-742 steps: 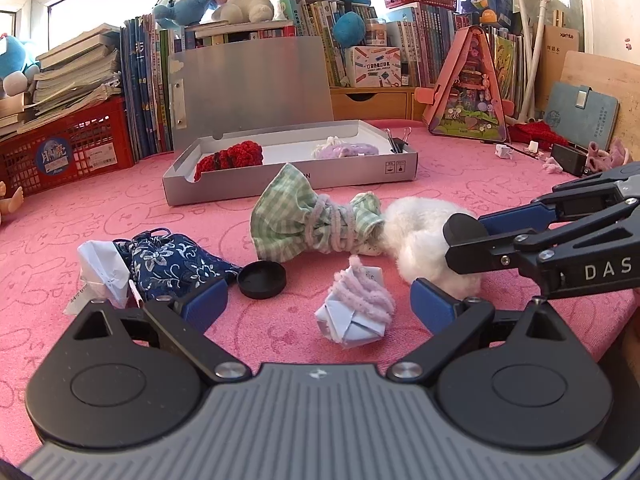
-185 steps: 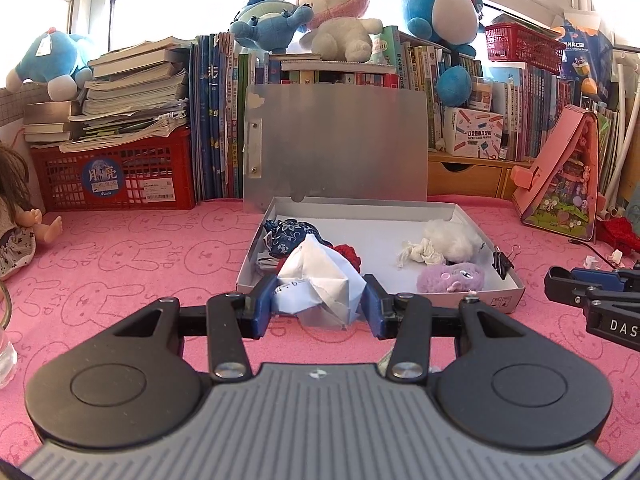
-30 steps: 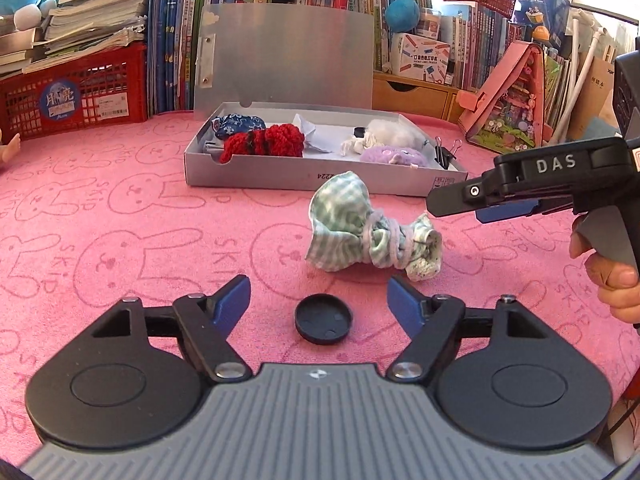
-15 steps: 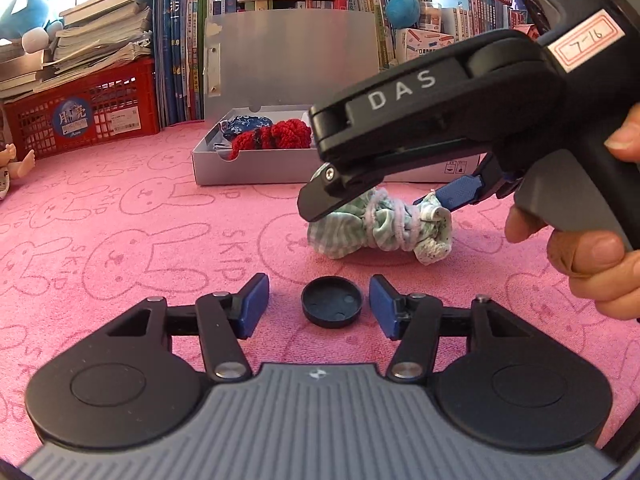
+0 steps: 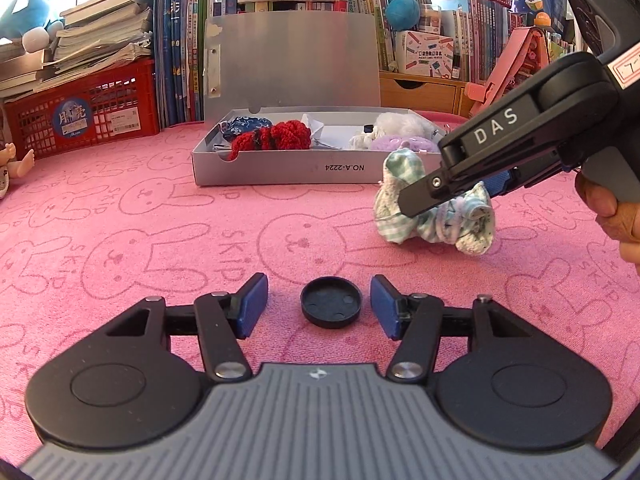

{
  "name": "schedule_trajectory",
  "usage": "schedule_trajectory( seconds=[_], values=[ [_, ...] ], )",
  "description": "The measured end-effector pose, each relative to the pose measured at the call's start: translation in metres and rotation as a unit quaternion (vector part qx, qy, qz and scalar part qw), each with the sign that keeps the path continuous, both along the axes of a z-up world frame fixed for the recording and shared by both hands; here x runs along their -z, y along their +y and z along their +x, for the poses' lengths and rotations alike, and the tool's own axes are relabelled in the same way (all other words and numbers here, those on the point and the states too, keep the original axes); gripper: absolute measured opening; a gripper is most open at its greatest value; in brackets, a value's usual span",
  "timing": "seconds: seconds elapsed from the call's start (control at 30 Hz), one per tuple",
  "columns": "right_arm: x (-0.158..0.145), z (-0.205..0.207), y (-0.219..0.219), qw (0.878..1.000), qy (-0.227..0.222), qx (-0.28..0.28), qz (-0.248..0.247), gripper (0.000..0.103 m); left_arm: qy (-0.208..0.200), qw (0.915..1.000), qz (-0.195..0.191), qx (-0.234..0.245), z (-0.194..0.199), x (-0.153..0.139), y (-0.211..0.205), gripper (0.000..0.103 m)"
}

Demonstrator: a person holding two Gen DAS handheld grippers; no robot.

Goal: Organize objects
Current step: 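Grasp the green gingham cloth bundle with the right tool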

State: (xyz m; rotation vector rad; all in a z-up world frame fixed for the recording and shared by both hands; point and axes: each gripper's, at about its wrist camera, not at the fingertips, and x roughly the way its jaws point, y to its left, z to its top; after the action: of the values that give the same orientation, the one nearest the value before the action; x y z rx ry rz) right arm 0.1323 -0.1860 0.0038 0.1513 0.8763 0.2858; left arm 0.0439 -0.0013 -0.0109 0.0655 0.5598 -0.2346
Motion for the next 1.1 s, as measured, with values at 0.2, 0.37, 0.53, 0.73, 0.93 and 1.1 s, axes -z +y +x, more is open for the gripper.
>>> schedule_trajectory(
  seconds=[0.2,0.37,0.53,0.73,0.93,1.1],
  values=[
    [-0.001,-0.014,-0.02,0.999,-0.011,-0.019,-0.028,0.047,0.0,1.0,0.0,0.0,0.0,0.0,0.0,0.063],
    [0.001,-0.029,-0.021,0.996,-0.028,-0.061,-0.057,0.051,0.0,1.0,0.0,0.0,0.0,0.001,0.0,0.063],
    [0.003,-0.043,-0.014,0.991,-0.056,-0.08,-0.097,0.066,0.0,1.0,0.0,0.0,0.0,0.001,0.0,0.063],
    [0.008,-0.051,-0.011,0.987,-0.061,-0.091,-0.116,0.069,0.0,1.0,0.0,0.0,0.0,0.001,0.0,0.063],
    [0.012,-0.057,-0.012,0.983,-0.064,-0.094,-0.146,0.069,0.0,1.0,0.0,0.0,0.0,0.001,0.0,0.064],
    [0.015,-0.056,-0.017,0.981,-0.065,-0.079,-0.164,0.069,0.0,1.0,0.0,0.0,0.0,0.002,0.0,0.064]
  ],
)
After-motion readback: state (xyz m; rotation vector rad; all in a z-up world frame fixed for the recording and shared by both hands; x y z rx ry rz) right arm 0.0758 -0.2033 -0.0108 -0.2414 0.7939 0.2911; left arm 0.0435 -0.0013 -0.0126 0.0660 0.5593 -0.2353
